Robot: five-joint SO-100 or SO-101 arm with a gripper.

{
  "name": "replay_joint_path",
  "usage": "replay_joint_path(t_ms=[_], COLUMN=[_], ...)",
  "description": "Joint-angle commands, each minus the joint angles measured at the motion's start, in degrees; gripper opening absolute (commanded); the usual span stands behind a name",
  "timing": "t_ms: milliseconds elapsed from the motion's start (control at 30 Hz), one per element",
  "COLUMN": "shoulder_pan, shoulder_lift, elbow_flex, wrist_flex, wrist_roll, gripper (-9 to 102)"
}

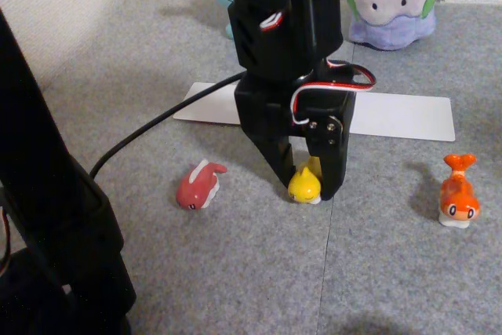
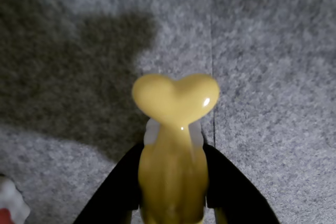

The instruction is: Wooper wants to eat egg sudhi, and Goomy wants to eat shrimp sushi

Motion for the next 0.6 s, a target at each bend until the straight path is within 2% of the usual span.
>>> replay_joint_path(t_ms=[0,167,333,567], shoulder_pan=[-2.37,-8.96,-17.14,-26.54], shoulder_lift=[0.97,6.50,11.16,0.70], elbow_flex=[-1.58,-5.10,-16.96,-33.75], wrist_flex=[0.97,7.03,15.56,20.74], wrist_roll=[0.62,8.09,14.94,19.78], gripper=[5,4,4,4])
